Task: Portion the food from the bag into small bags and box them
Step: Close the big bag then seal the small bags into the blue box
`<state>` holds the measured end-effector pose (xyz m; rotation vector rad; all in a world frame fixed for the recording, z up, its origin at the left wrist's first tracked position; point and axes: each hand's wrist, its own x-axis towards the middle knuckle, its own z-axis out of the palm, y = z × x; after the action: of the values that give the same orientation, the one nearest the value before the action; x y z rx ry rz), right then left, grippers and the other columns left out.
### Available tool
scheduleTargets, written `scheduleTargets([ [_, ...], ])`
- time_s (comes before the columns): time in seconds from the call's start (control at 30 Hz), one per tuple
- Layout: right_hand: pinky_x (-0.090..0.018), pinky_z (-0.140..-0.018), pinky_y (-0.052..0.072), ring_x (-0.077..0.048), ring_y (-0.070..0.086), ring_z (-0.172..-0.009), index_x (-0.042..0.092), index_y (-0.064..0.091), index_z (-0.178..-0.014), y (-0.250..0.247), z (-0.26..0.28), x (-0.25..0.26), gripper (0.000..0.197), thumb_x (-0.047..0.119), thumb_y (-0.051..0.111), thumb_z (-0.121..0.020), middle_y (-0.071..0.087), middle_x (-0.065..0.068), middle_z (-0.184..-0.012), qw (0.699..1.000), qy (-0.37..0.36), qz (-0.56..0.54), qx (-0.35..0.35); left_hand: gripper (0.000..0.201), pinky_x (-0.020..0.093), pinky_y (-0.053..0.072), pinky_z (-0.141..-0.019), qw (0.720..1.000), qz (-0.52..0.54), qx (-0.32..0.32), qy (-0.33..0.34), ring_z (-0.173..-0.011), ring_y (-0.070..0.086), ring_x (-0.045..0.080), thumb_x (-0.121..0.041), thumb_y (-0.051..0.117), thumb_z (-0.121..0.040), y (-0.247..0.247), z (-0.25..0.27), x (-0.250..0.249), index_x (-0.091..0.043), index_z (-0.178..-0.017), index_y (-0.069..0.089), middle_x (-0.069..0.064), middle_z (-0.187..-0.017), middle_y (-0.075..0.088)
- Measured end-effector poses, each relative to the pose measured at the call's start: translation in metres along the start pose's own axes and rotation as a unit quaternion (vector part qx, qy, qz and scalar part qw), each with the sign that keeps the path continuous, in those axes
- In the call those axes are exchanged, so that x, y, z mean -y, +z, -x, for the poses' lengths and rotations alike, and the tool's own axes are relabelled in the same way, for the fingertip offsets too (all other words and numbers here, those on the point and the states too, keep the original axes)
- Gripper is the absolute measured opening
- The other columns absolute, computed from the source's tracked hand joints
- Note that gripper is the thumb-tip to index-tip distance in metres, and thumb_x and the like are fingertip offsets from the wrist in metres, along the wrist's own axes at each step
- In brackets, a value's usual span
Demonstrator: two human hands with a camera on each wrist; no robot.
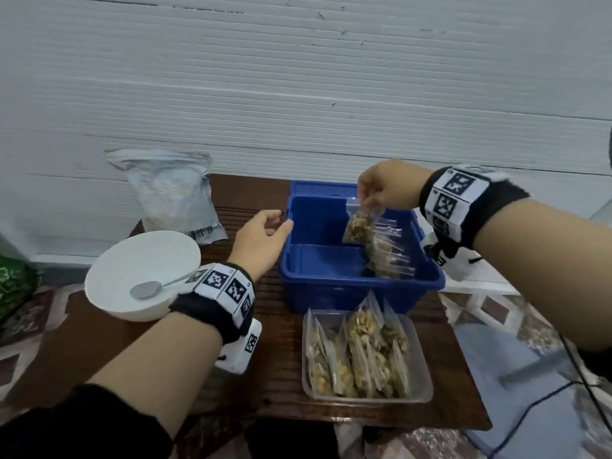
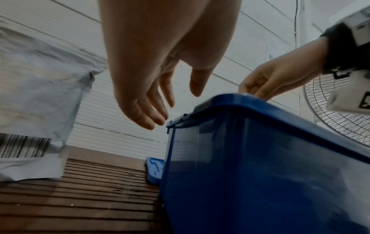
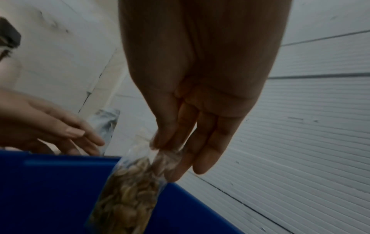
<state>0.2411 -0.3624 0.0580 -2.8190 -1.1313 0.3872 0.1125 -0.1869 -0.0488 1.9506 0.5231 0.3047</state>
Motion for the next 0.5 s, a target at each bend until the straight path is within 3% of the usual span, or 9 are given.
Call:
scheduleTargets([
  [0.13,-0.016,-0.057,0.038,-0.013,0.061,-0.075,0.012,0.065,-0.094,0.016,-0.044,-0.007,0.006,0.013,0.063,-0.088,0.072,-0.005,-0.089,0.997,0.012,0.045,0.064,0.057,0.023,0.039,-0.094,0.998,-0.025,0.052,-0.019,-0.118,0.050,0.011,-0.035,0.055,-0.095,0.002,-0.016,0.006,-0.016,-0.145,0.036,-0.002,-0.141,0.047],
  [0.33,-0.016,-0.056,0.039,-0.016,0.060,-0.079,0.016,0.061,-0.086,0.037,-0.086,-0.011,0.012,0.005,0.056,-0.088,0.067,-0.002,-0.085,0.983,0.012,0.115,0.146,0.057,0.037,0.040,-0.107,0.995,-0.004,0.098,-0.030,-0.128,0.046,0.016,-0.030,0.051,-0.098,0.004,-0.027,0.012,-0.022,-0.150,0.027,-0.005,-0.149,0.040],
  [0.5,-0.021,-0.055,0.040,-0.019,0.061,-0.082,0.013,0.067,-0.091,0.050,-0.100,-0.016,0.022,-0.002,0.053,-0.084,0.070,-0.005,-0.095,0.978,0.009,0.132,0.159,0.056,0.034,0.041,-0.104,0.993,0.006,0.115,-0.034,-0.128,0.047,0.016,-0.025,0.041,-0.100,0.009,-0.030,0.012,-0.028,-0.152,0.021,-0.006,-0.148,0.041],
])
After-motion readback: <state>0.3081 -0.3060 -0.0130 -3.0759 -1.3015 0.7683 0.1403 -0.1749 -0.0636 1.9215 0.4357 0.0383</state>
